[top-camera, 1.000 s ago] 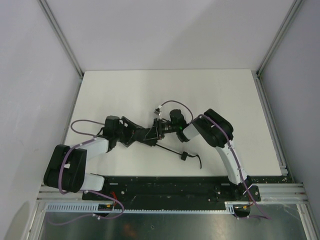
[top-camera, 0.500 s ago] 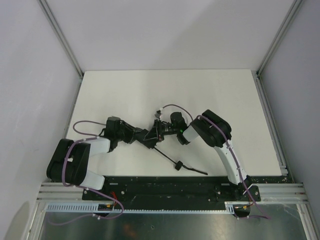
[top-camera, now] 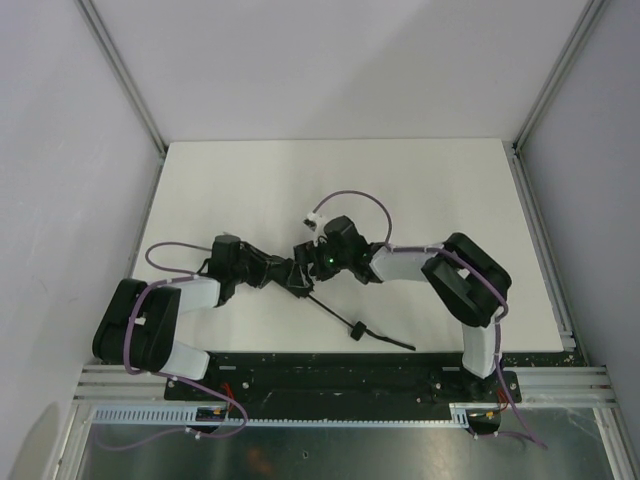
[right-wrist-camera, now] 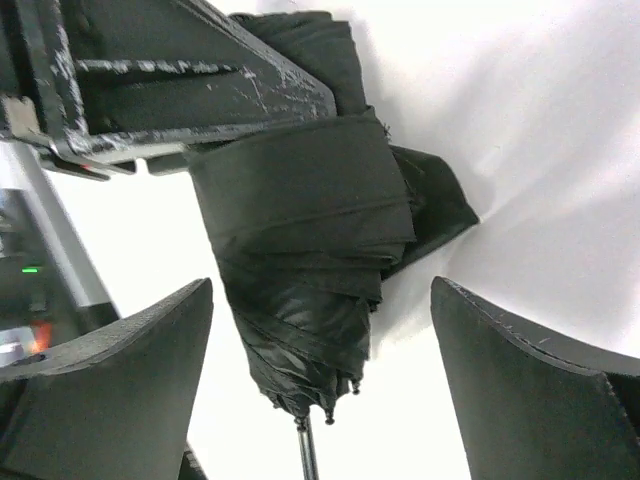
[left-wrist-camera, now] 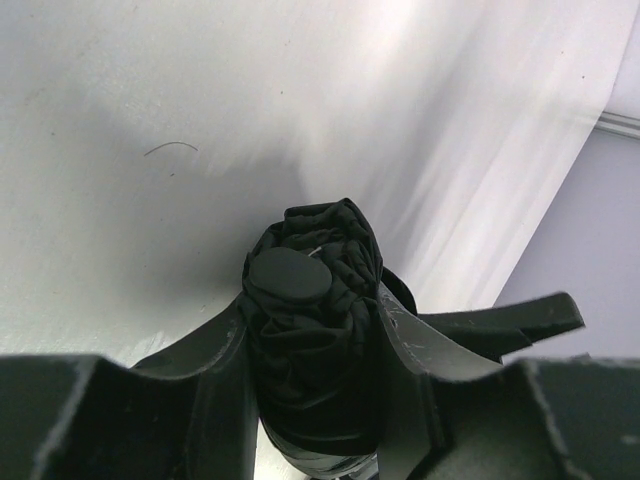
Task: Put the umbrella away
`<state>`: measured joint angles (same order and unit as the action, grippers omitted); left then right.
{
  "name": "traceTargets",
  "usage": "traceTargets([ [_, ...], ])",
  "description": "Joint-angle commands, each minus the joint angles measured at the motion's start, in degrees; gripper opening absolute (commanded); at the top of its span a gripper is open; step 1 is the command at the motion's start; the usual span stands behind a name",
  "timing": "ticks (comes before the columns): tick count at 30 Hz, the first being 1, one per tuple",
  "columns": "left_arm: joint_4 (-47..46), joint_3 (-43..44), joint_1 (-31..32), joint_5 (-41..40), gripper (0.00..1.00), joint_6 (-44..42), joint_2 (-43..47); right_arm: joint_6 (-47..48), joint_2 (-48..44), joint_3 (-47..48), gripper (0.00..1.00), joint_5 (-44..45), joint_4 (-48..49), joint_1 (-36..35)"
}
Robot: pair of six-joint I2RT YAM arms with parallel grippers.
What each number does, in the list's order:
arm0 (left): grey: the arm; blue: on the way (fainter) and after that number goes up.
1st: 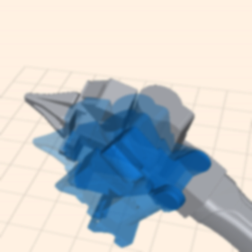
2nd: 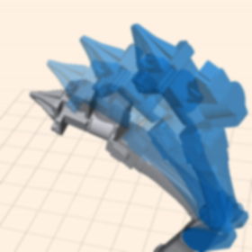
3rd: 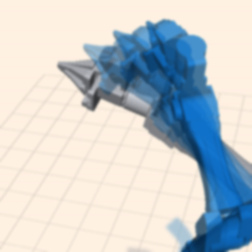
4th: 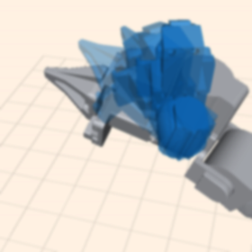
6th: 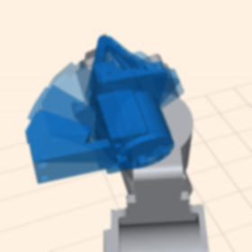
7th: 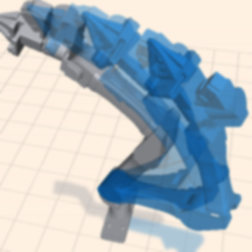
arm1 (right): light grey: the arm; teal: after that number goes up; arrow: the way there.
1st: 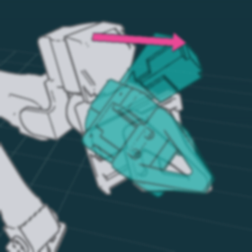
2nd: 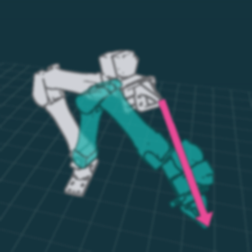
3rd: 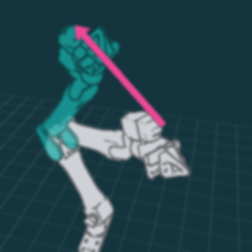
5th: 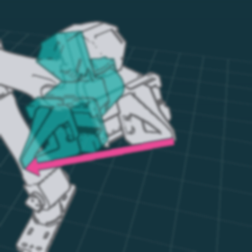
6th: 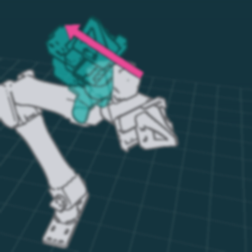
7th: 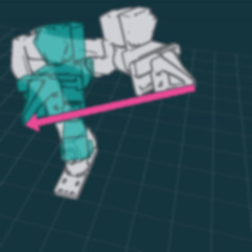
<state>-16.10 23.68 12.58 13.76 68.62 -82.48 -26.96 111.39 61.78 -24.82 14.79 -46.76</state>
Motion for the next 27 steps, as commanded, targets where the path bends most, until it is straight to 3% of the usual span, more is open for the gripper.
traceTargets([
  [1,11.7,-1.8,0.0,-5.0,0.00,-3.7,-1.2,14.5,-4.6,0.4,0.92,19.1,-9.2,-5.2],
  [5,14.2,-1.4,0.0,-4.1,0.00,-2.4,-0.9,20.6,-3.6,4.1,0.93,34.6,-10.9,-11.5],
  [11,20.0,0.4,0.0,-3.3,0.00,-1.2,-1.8,26.1,1.8,10.6,0.90,46.7,-12.7,-17.2],
  [18,24.2,1.9,0.0,-2.2,0.00,-0.3,-0.9,29.1,8.4,14.2,0.69,53.5,-14.4,-19.6],
  [21,24.9,2.6,0.0,-1.8,0.00,-0.3,-0.6,28.4,10.5,14.1,0.51,52.1,-16.9,-19.2],
  [25,25.2,3.1,0.0,-1.3,0.00,-0.8,0.2,27.3,11.5,12.7,0.11,48.4,-16.7,-18.0],
  [27,25.3,3.4,0.0,-0.8,0.00,-1.4,0.7,27.9,10.9,10.4,0.03,47.0,-14.1,-17.6],
])
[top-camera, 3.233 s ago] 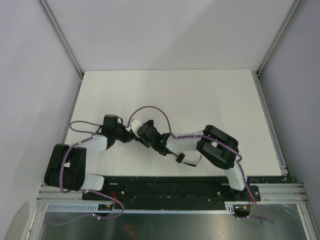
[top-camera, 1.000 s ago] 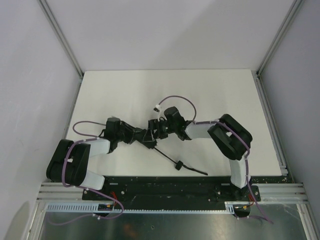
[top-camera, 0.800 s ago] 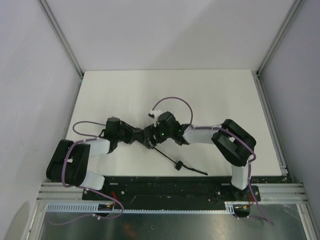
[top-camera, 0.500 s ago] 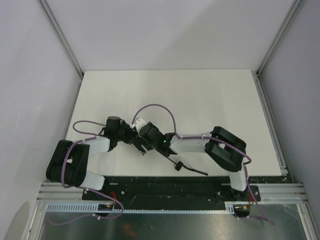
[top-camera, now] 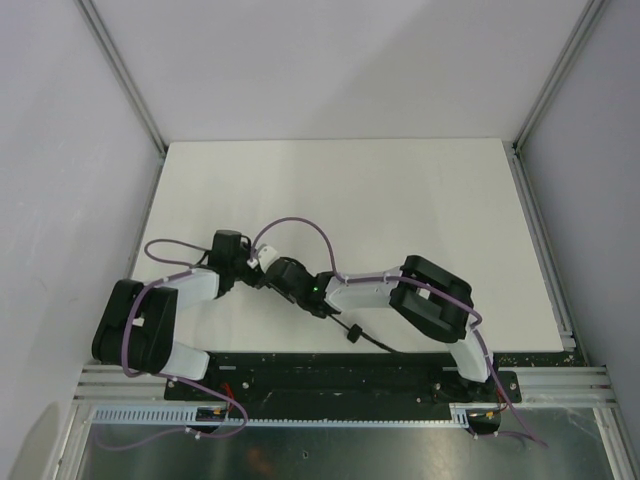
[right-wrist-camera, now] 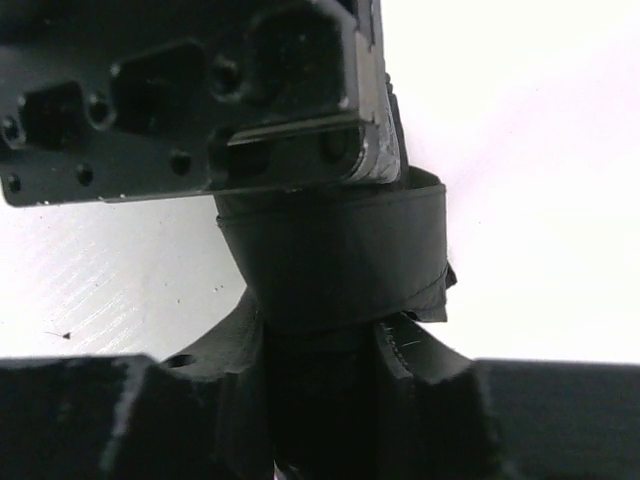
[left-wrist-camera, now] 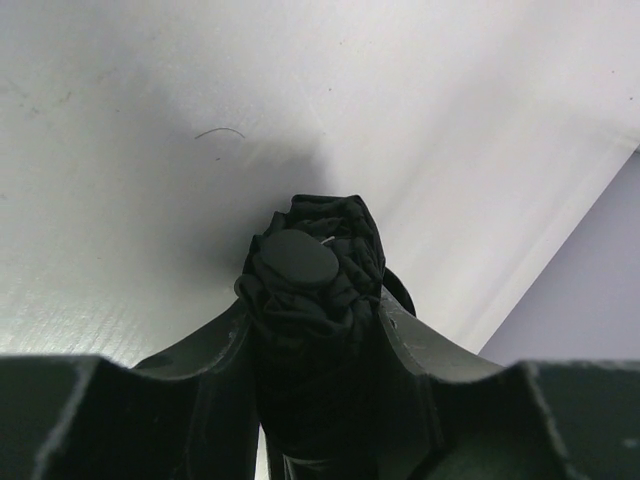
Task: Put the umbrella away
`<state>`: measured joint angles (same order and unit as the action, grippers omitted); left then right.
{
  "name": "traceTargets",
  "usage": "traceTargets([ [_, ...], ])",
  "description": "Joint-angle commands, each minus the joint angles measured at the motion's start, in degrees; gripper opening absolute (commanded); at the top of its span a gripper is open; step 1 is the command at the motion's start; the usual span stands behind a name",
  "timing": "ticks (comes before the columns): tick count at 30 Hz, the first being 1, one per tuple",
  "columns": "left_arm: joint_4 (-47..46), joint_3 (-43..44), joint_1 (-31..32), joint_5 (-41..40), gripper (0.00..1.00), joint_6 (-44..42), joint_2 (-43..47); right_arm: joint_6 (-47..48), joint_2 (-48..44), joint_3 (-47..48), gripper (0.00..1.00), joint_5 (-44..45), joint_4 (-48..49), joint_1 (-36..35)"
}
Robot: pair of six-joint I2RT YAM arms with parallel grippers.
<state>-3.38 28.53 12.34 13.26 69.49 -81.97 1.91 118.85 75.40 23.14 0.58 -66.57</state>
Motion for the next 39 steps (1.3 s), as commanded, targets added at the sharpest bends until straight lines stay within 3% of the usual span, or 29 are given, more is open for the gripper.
traceTargets([
  [1,12.5,-1.2,0.2,0.0,0.00,-2.6,0.5,-0.3,3.0,-4.5,0.01,-1.8,2.2,2.4],
  [3,12.6,-0.8,0.2,0.3,0.07,-3.1,1.5,1.5,1.5,-7.4,0.00,-3.3,6.1,2.5],
  [6,12.6,-1.0,0.1,0.2,0.41,-3.2,3.9,5.0,-1.2,-11.0,0.00,-6.5,11.7,2.6],
  [11,12.7,-1.4,-0.4,0.3,0.83,-2.8,6.6,9.3,-5.5,-14.4,0.00,-8.4,16.8,2.2],
  [16,12.6,-1.6,-0.5,0.9,0.94,-2.2,6.6,10.7,-8.2,-15.2,0.00,-8.3,17.9,2.1],
  [24,12.4,0.2,1.4,0.9,0.93,-0.7,5.3,11.1,-10.5,-15.0,0.00,-6.1,19.5,0.4],
  [29,12.0,1.9,3.3,1.0,0.86,0.9,3.6,11.4,-10.9,-14.4,0.00,-3.8,19.8,-0.7],
  [35,9.3,1.4,3.8,0.2,0.55,2.0,3.2,12.9,-12.6,-14.3,0.00,-0.6,19.9,-2.4],
  [39,6.5,1.2,3.8,0.1,0.19,2.0,5.0,13.8,-14.4,-14.3,0.00,1.6,19.3,-4.1],
])
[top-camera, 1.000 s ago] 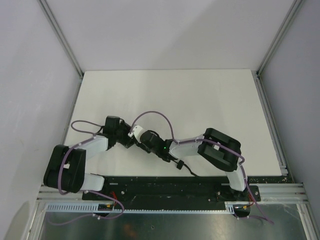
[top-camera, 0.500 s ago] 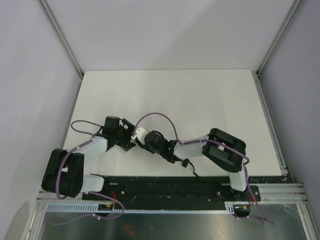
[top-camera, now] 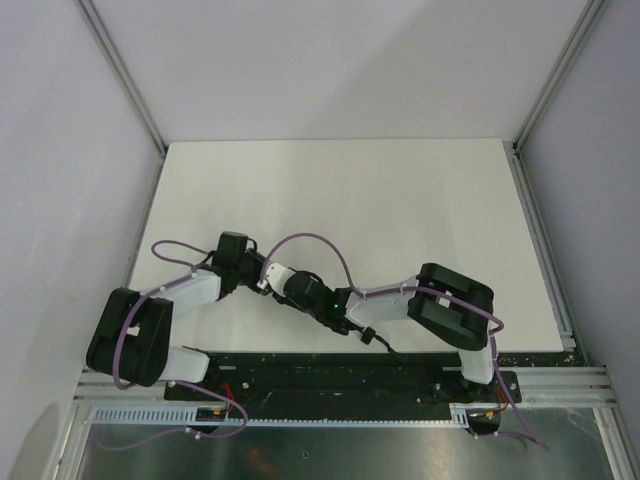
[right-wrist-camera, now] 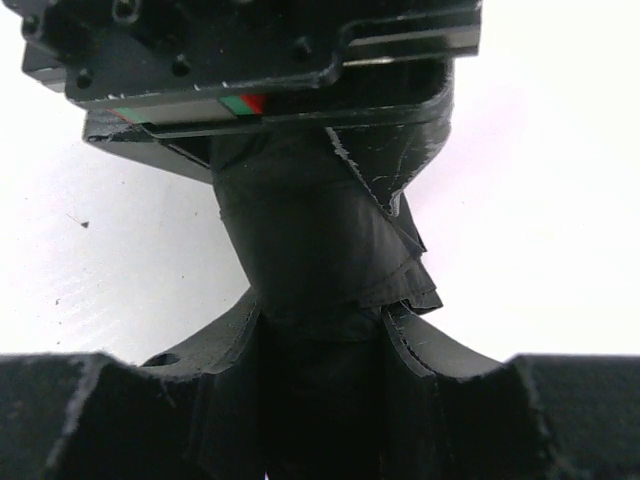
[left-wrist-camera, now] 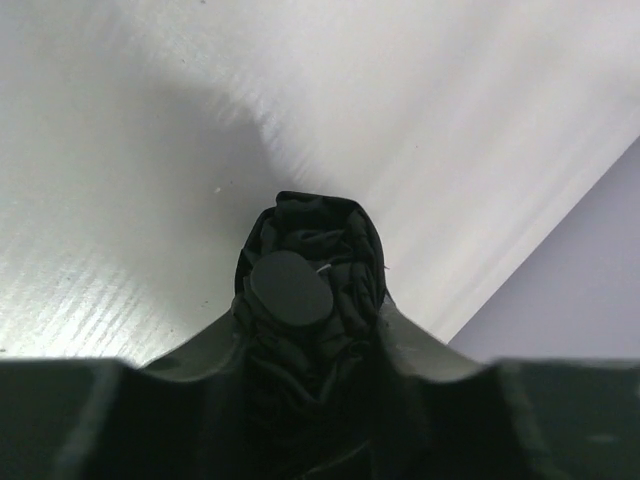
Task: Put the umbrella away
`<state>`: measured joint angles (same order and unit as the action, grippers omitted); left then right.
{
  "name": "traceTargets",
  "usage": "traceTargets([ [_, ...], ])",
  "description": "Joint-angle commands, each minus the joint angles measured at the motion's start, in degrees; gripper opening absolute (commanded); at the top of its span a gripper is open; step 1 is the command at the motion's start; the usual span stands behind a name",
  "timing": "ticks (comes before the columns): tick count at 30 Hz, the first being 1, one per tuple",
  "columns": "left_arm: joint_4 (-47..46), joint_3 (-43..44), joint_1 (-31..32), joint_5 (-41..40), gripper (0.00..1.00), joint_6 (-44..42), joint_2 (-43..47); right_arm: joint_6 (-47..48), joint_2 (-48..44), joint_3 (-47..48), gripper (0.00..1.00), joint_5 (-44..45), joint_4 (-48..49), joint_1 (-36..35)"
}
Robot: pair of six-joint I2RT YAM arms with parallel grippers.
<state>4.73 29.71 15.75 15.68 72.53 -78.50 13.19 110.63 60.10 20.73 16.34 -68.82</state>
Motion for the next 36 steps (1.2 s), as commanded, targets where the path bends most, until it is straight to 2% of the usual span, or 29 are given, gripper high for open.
traceTargets([
  [1,-2.5,0.0,0.4,-2.2,0.13,-1.4,2.4,1.8,-6.8,1.1,0.00,4.5,2.9,-2.0],
  [3,-5.9,-0.5,0.3,-2.0,0.05,-2.4,5.2,-0.5,-8.7,1.0,0.18,6.0,0.2,-2.1],
  [4,-8.7,-1.2,0.3,-1.7,0.02,-2.7,7.0,-1.9,-9.9,1.0,0.33,7.2,-1.7,-2.2],
  [6,-16.2,-2.9,-0.1,0.1,0.01,-2.9,10.3,-5.4,-13.5,0.8,0.53,8.8,-6.8,-2.4],
  [9,-24.0,-2.9,-0.7,4.4,0.00,-5.8,13.8,-12.5,-21.2,0.5,0.77,8.9,-16.1,-2.4],
  [10,-25.6,-2.3,-0.8,5.6,0.00,-7.3,14.6,-14.5,-24.0,0.5,0.88,7.9,-19.5,-2.3],
  [12,-29.2,-1.4,-0.8,8.1,0.00,-10.5,16.5,-19.1,-30.8,0.5,0.97,5.4,-25.4,-1.5],
  [15,-36.7,-1.0,-0.9,13.5,0.00,-14.7,18.8,-29.4,-40.9,0.2,0.99,-3.0,-32.5,3.3],
  [18,-44.8,-0.9,-0.7,21.5,0.00,-18.3,20.6,-39.2,-48.3,-1.4,0.99,-18.0,-34.5,13.7],
  [20,-48.6,-1.2,-0.5,26.3,0.00,-20.4,22.8,-44.1,-51.4,-3.3,0.99,-27.7,-32.5,21.1],
  [25,-52.9,-1.0,0.1,37.1,0.00,-23.5,30.0,-52.7,-54.0,-9.9,0.99,-42.3,-19.6,32.6],
  [28,-53.8,-1.7,0.8,39.9,0.00,-23.6,34.4,-62.7,-53.7,-17.0,0.98,-49.7,-0.9,35.6],
  [30,-54.1,-2.3,1.1,40.6,0.00,-23.2,36.9,-66.2,-51.9,-21.5,0.89,-55.4,15.4,35.4],
  [31,-54.2,-2.5,1.3,41.0,0.00,-23.0,37.9,-66.3,-51.2,-22.8,0.85,-57.1,20.5,35.1],
  [36,-54.8,-2.6,2.0,43.8,0.00,-22.3,40.7,-70.6,-49.1,-27.3,0.72,-59.3,33.9,35.0],
])
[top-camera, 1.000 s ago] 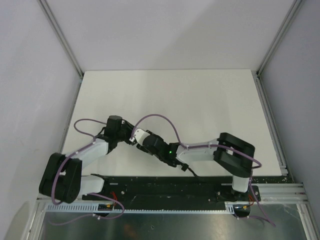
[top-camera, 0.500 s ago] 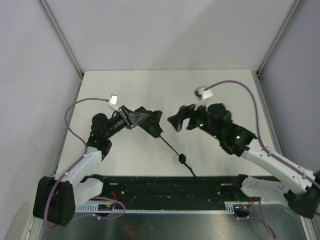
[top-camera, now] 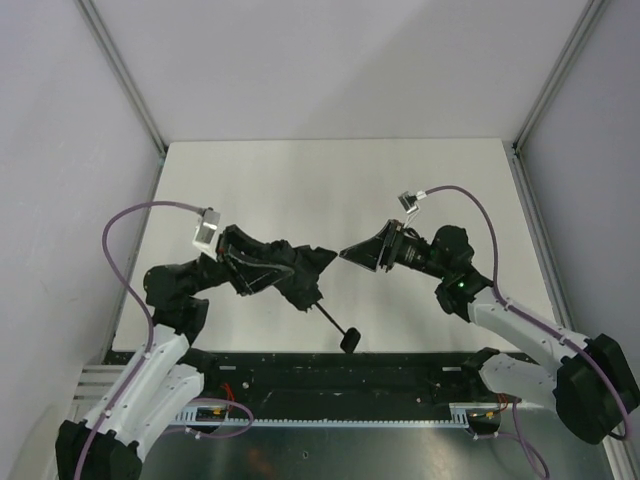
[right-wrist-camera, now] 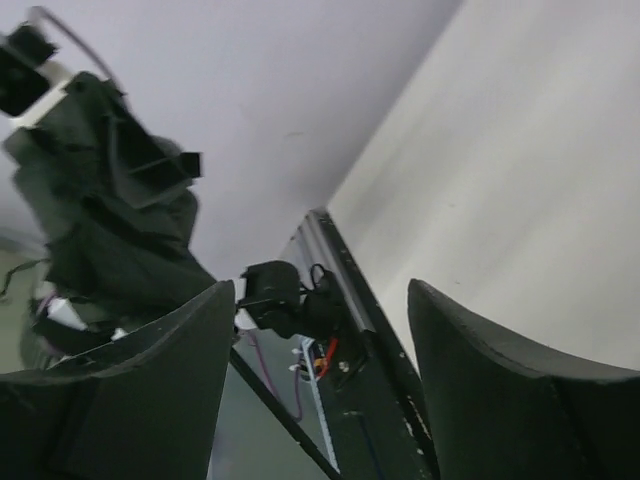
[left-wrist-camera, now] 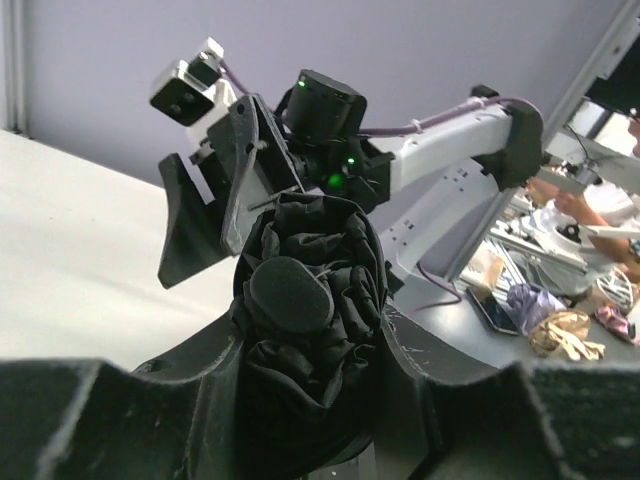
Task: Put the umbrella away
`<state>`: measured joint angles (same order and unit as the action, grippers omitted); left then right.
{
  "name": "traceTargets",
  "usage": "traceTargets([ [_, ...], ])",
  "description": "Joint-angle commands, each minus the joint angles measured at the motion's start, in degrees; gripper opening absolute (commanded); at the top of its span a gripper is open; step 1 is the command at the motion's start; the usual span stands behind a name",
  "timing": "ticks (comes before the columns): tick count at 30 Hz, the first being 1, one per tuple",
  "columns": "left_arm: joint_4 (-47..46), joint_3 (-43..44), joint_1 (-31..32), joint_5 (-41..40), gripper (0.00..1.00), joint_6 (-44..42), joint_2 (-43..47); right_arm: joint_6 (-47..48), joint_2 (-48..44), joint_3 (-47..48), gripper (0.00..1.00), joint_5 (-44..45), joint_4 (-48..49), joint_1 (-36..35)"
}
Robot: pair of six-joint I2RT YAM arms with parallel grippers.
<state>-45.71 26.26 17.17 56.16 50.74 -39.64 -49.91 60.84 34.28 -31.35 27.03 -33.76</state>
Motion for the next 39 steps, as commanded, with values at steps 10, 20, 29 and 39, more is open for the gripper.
traceTargets([
  [10,-7.7,-0.6,2.0,8.5,0.00,-3.5,6.6,-5.2,4.0,-3.4,0.74,-7.2,31.6,-10.9],
  [20,-8.3,0.3,3.5,14.4,0.00,-5.2,7.4,1.5,1.2,-5.5,0.61,-5.0,30.5,-18.8],
  [29,-8.6,2.9,6.8,18.3,0.00,-6.2,6.5,9.6,7.2,-3.0,0.25,3.7,23.5,-31.2],
  [39,-8.7,5.3,11.3,20.3,0.00,-5.7,6.6,18.3,1.2,-0.1,0.26,9.4,8.4,-33.8],
])
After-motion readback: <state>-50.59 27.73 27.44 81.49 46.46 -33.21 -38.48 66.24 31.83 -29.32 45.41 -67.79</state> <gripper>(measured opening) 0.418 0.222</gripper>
